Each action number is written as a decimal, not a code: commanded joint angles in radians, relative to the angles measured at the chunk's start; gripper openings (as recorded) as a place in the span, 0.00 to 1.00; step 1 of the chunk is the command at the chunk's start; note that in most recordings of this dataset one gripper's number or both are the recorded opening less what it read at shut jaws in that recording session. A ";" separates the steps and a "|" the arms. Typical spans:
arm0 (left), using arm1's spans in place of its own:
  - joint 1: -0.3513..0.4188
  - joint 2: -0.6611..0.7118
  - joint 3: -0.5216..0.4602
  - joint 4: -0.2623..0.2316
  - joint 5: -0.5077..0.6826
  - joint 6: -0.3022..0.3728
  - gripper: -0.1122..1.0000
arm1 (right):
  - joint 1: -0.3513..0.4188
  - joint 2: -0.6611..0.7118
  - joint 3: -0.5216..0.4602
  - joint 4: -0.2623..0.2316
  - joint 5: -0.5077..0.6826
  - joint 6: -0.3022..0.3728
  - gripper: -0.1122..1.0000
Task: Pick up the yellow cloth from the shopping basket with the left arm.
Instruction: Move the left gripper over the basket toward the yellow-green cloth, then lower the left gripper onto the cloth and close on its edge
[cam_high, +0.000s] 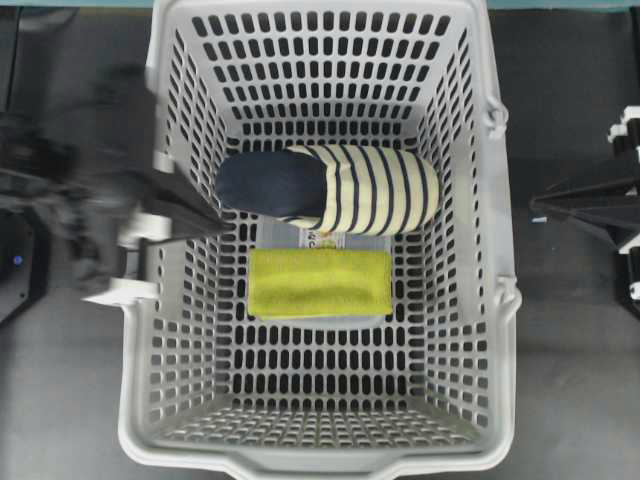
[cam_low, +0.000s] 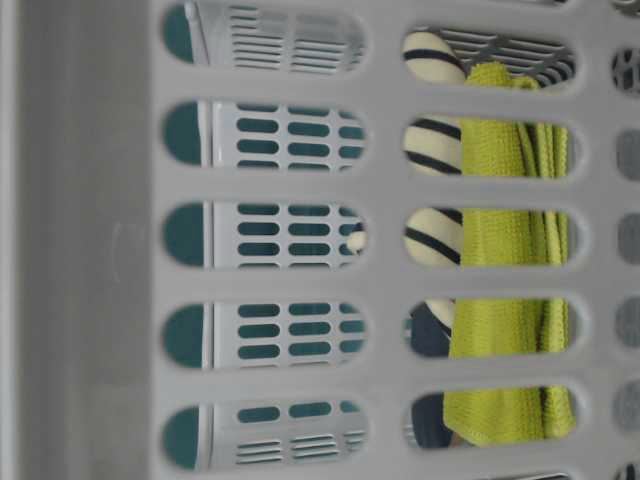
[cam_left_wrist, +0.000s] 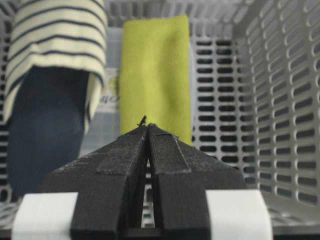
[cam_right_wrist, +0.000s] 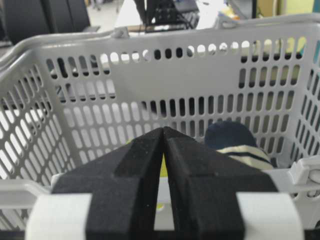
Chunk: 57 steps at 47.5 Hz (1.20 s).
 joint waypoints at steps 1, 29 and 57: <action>-0.005 0.094 -0.098 0.005 0.049 -0.002 0.10 | -0.002 0.002 -0.021 0.006 0.005 0.003 0.10; -0.009 0.433 -0.284 0.003 0.198 0.015 0.69 | -0.002 -0.009 -0.021 0.006 0.008 0.005 0.79; -0.020 0.614 -0.253 0.003 0.156 0.012 0.81 | 0.000 -0.017 -0.008 0.005 0.008 0.005 0.77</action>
